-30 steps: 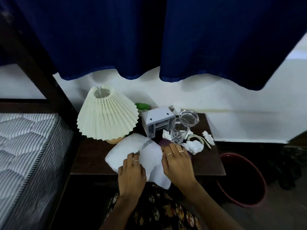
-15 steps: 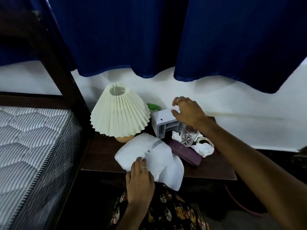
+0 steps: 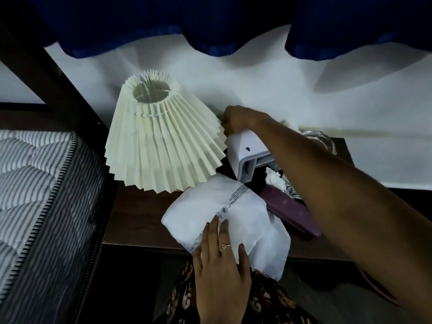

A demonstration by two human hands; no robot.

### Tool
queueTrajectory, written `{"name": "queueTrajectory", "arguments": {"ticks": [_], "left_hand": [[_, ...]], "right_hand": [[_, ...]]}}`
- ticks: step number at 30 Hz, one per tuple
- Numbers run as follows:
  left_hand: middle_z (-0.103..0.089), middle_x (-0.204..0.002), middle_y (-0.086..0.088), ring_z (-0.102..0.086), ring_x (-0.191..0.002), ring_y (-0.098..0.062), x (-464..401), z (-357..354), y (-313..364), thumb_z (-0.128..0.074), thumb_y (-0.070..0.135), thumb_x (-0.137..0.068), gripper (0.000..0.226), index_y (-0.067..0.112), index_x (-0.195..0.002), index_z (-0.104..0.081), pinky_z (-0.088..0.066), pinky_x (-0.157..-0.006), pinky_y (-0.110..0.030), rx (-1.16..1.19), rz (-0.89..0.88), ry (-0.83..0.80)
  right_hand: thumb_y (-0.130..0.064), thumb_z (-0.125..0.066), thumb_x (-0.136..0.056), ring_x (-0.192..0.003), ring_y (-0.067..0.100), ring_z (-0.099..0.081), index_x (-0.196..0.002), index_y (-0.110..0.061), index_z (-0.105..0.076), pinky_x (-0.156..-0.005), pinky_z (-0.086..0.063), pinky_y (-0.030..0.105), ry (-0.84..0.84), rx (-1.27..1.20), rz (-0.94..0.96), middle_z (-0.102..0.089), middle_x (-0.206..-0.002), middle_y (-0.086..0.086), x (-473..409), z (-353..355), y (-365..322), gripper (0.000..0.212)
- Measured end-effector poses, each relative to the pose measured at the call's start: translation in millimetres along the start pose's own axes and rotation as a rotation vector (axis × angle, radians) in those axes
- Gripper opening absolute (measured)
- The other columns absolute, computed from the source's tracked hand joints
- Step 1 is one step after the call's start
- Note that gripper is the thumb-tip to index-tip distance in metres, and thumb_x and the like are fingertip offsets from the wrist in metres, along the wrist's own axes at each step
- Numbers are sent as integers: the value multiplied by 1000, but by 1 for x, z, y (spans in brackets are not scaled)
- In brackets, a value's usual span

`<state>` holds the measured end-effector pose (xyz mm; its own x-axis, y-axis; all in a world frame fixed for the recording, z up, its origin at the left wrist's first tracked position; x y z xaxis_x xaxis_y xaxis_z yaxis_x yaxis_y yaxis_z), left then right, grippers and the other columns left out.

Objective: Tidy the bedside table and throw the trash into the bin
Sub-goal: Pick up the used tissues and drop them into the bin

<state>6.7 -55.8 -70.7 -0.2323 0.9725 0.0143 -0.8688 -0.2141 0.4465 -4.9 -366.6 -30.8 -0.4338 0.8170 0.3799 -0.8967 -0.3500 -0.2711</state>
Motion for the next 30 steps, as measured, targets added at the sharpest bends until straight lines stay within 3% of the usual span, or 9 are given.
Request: {"name": "queueTrajectory", "arguments": {"ticks": [2, 4, 8, 12, 15, 18, 22, 27, 30], "left_hand": [[-55, -135, 0, -55, -120, -19, -2, -2, 2, -33, 46, -90, 49, 21, -129, -49, -54, -82, -41, 4, 7, -7], [-56, -134, 0, -47, -121, -17, -3, -4, 1, -22, 48, -94, 51, 21, -129, -48, -54, -82, -41, -9, 19, -10], [-57, -133, -1, -57, -118, -20, -3, -2, 0, -34, 45, -88, 49, 19, -127, -49, -55, -80, -41, -4, 31, -17], [-55, -135, -2, -60, -116, -23, 0, -1, 1, -50, 41, -83, 52, 20, -130, -45, -55, -81, -42, -14, -6, -56], [-52, -140, -3, -57, -121, -25, 5, 2, 1, -67, 37, -80, 62, 20, -135, -44, -53, -85, -43, -32, -7, -71], [-21, -157, 6, -28, -142, -18, 10, 6, 5, -43, 45, -93, 60, 30, -148, -22, -35, -107, -40, -36, -16, -88], [-13, -159, 7, -19, -145, -19, 13, 6, 7, -35, 49, -94, 60, 36, -149, -13, -31, -110, -42, -43, -18, -103], [-13, -159, 6, -14, -146, -19, 16, 2, 10, -33, 49, -95, 58, 36, -149, -16, -23, -113, -46, -30, 22, -142], [-12, -159, 8, -12, -146, -18, 15, -1, 13, -32, 48, -95, 57, 36, -149, -16, -21, -114, -47, -16, 40, -148]], "right_hand": [[-19, -60, -85, -83, 24, -52, -79, -4, -50, -58, -38, 26, 42, -18, 12, -55, -84, 11, -3, 8, 0, 19], [-15, -59, -84, -90, 28, -60, -92, 1, -62, -72, -48, 30, 121, -51, 29, -64, -97, 14, -3, 27, 3, 18], [-8, -53, -82, -100, 29, -61, -98, -4, -67, -83, -46, 28, 332, -121, 64, -66, -110, 12, 23, 85, 15, 21], [-26, -49, -88, -102, 30, -60, -104, -20, -60, -91, -48, 35, 589, -124, 67, -65, -114, 7, 91, 123, 41, 20], [-23, -46, -93, -100, 35, -61, -108, -15, -61, -86, -49, 42, 800, 6, 119, -68, -109, 13, 173, 133, 64, 23], [-13, -45, -91, -79, 37, -66, -104, -13, -61, -72, -53, 42, 891, 45, 111, -71, -91, 17, 259, 124, 106, 21], [-5, -41, -77, -73, 33, -70, -98, -6, -71, -71, -45, 27, 920, -57, -121, -74, -83, 19, 357, 86, 200, 36], [-12, -39, -66, -80, 45, -67, -85, 7, -72, -76, -50, 39, 844, -215, -572, -69, -82, 33, 415, -8, 318, 43], [-3, -46, -75, -84, 49, -64, -86, 11, -71, -79, -50, 44, 691, -303, -773, -68, -86, 35, 416, -78, 362, 30]]}}
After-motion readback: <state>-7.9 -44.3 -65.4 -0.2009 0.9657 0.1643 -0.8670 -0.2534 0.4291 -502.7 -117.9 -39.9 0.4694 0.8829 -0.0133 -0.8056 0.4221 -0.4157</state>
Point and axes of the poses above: each hand's wrist, its own x-axis away from the middle knuckle, its own z-axis out of the back of the hand, y = z × x, the point moved 9 cm from there along -x, towards the middle knuckle
